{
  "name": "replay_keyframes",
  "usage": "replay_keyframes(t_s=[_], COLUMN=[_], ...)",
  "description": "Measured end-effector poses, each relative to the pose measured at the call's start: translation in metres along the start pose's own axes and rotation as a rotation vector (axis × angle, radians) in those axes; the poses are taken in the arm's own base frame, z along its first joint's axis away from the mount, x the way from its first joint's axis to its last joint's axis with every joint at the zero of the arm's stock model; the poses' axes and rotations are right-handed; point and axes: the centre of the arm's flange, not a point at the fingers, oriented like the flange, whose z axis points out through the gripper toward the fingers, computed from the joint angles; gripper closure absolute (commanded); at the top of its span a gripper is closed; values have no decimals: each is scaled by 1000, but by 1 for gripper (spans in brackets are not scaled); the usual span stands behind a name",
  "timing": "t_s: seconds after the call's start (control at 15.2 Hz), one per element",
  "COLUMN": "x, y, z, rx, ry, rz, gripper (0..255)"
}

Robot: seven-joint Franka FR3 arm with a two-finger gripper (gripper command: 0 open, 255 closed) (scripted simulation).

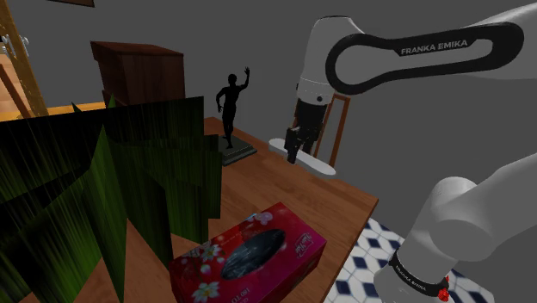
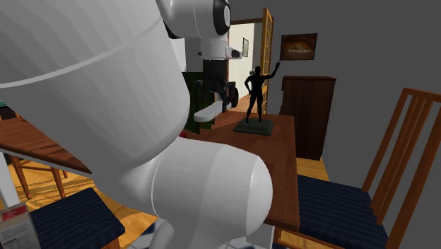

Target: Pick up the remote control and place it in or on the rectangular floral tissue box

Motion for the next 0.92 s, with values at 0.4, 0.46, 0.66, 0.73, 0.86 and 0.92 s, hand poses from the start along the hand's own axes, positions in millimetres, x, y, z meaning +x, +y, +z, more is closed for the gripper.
replay_keyframes(t_s=[0.4,0.46,0.66,0.73,0.86,0.92], x=[-27,-30,-45,-49,-56,-60], y=[-79,-87,-129,-141,-168,-181], z=[-4,-1,1,-2,-2,-2], rx=[0,0,-1,-1,-1,0], ry=[0,0,0,0,-1,0], rz=[-1,0,-1,-1,-1,-1], gripper=[255,255,255,255,255,255])
